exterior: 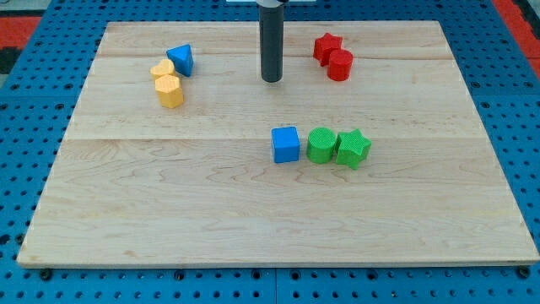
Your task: Move your arm to the top side of the red circle
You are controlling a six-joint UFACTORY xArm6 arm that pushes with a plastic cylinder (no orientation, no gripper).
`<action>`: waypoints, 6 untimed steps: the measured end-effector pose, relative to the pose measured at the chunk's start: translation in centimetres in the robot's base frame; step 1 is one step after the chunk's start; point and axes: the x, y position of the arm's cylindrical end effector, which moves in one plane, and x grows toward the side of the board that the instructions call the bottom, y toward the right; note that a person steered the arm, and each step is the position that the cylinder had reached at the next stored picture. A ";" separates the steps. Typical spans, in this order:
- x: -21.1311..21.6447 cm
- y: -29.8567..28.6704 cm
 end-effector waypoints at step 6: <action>-8.3 22.0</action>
